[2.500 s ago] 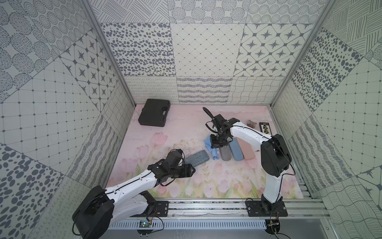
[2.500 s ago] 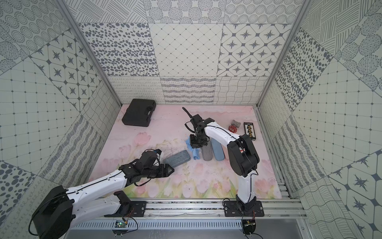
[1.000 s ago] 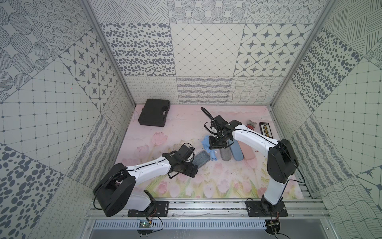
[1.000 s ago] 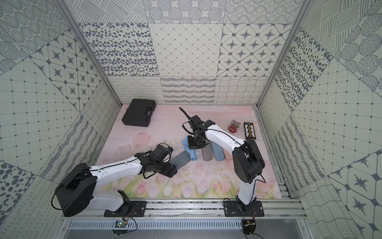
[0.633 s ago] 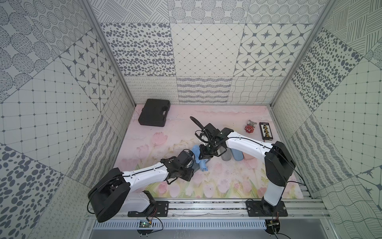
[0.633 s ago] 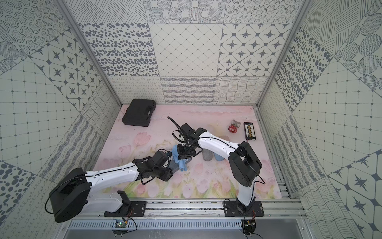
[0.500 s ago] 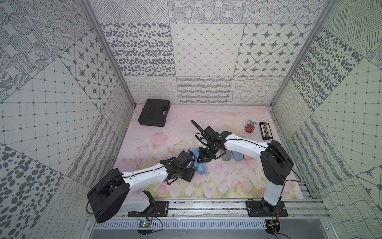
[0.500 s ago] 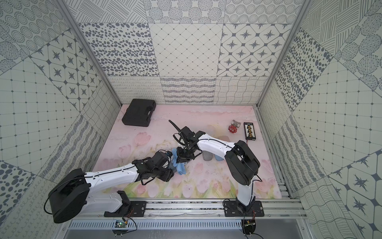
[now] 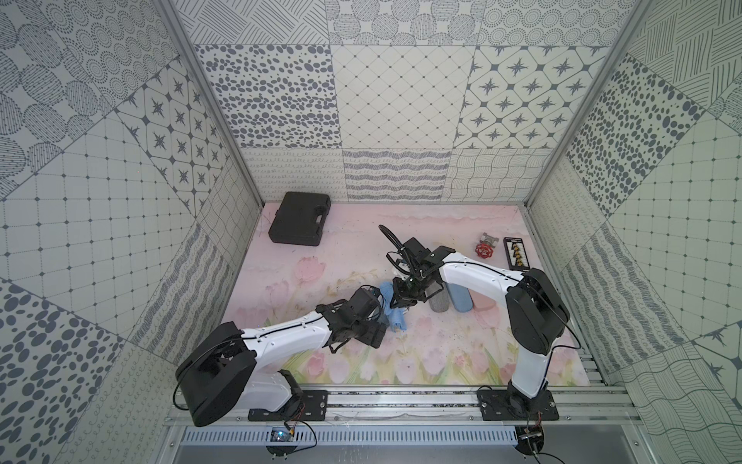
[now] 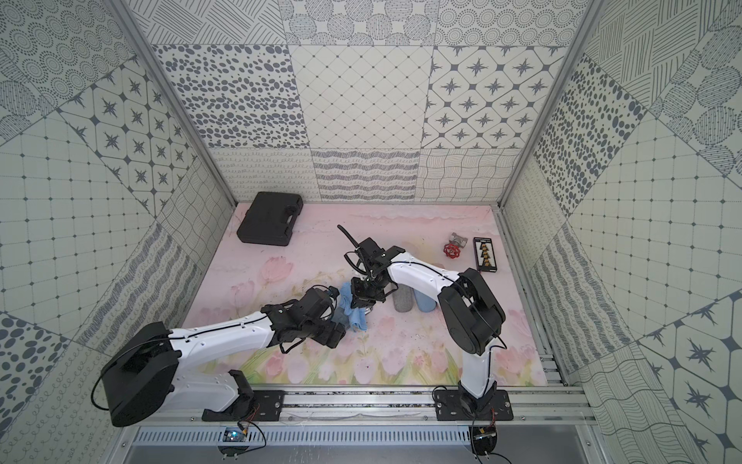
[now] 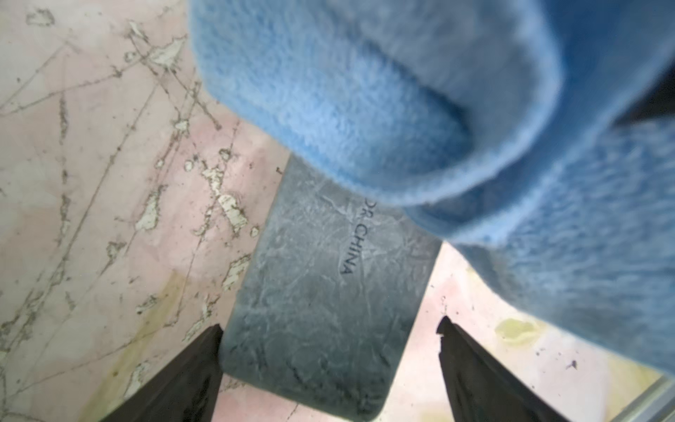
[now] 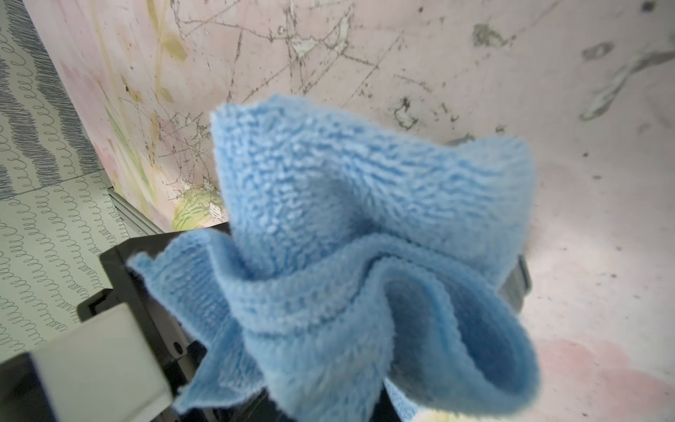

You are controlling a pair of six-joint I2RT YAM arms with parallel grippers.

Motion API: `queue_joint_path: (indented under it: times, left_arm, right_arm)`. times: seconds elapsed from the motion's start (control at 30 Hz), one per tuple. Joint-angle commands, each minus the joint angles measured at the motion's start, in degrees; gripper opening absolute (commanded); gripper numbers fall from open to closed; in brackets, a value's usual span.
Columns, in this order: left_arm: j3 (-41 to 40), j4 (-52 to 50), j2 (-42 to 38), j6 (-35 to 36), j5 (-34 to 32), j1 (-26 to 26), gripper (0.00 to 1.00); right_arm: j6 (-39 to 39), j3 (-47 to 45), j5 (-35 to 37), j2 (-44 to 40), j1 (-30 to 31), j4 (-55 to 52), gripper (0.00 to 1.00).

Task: Wipe the eyeglass case
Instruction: Wipe the dirt from the eyeglass case.

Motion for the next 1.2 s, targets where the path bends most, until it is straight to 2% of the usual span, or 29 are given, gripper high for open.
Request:
queue_joint_path:
  times: [0.0, 0.1, 0.27, 0.4, 0.47, 0.57, 0.6, 0.67, 0.73, 0.77, 0.8, 0.83, 0.9, 0.93, 1.0, 1.1, 1.17]
  left_arm:
    - [1.72, 1.72, 4.45, 3.56, 0.72, -0.22, 0.94]
    - [2.04, 1.11, 6.51, 3.16, 1.28, -0.20, 0.89]
    - [-0.72, 4.80, 3.61, 2.40, 3.15, -0.25, 0.69]
    - [-2.36, 7.38, 1.81, 2.59, 4.23, -0.28, 0.52]
    - [-2.70, 7.57, 1.54, 2.59, 4.30, -0.40, 0.47]
    - [-3.08, 7.35, 0.80, 2.40, 3.83, -0.99, 0.42]
    - [-3.44, 7.44, 0.30, 2.21, 3.73, -1.27, 0.40]
    - [-4.05, 7.69, -0.83, 1.64, 3.11, -2.04, 0.38]
    - [-4.82, 7.87, -2.01, 1.12, 2.08, -2.92, 0.36]
    - [-5.13, 7.80, -2.50, 0.86, 1.72, -3.18, 0.35]
    - [-5.40, 7.64, -2.87, 0.47, 1.35, -3.36, 0.35]
    - [-5.64, 7.67, -3.24, 0.24, 0.97, -3.46, 0.35]
    - [-6.00, 7.66, -3.51, 0.00, 0.79, -3.65, 0.35]
    - [-5.87, 7.33, -3.51, -0.09, 0.40, -3.72, 0.35]
    - [-5.69, 6.83, -3.61, -0.14, 0.15, -3.76, 0.34]
    - [-5.57, 6.48, -4.24, -0.65, -0.70, -3.98, 0.34]
    - [-5.93, 6.69, -4.77, -1.25, -1.21, -4.15, 0.34]
  right_arm:
    - [-1.52, 1.36, 2.31, -1.71, -0.22, -1.07, 0.00]
    - [-1.93, 1.17, 3.79, -2.33, -0.23, -1.52, 0.00]
    - [-1.47, 1.12, 5.16, -1.75, 1.45, -1.88, 0.00]
    - [0.96, 0.56, 0.51, 0.85, 4.35, 0.96, 0.00]
    - [3.46, -2.49, -3.29, 1.78, 3.34, 4.81, 0.00]
    - [1.24, -5.37, -1.01, 3.50, -1.32, 3.48, 0.00]
    - [-1.17, -4.93, 2.33, 4.44, -2.77, 0.74, 0.00]
    - [-6.28, -1.82, 14.14, 5.46, -4.41, -5.97, 0.00]
    - [-10.30, 3.53, 32.48, 5.38, -3.38, -13.17, 0.00]
    - [-11.64, 6.03, 38.83, 5.06, -2.20, -15.64, 0.00]
    - [-12.75, 8.42, 43.66, 4.49, -1.02, -17.77, 0.00]
    - [-13.48, 10.25, 44.92, 3.68, -0.24, -18.95, 0.00]
    - [-13.96, 12.80, 41.76, 1.91, 1.18, -19.72, 0.00]
    - [-13.77, 13.48, 37.19, 0.83, 1.83, -19.30, 0.00]
    - [-11.02, 12.55, 24.77, -1.24, 2.63, -16.01, 0.00]
    - [-2.45, 6.07, 5.19, -3.39, 3.39, -5.34, 0.00]
    - [3.20, 0.98, -2.82, -3.62, 3.70, 2.67, 0.00]
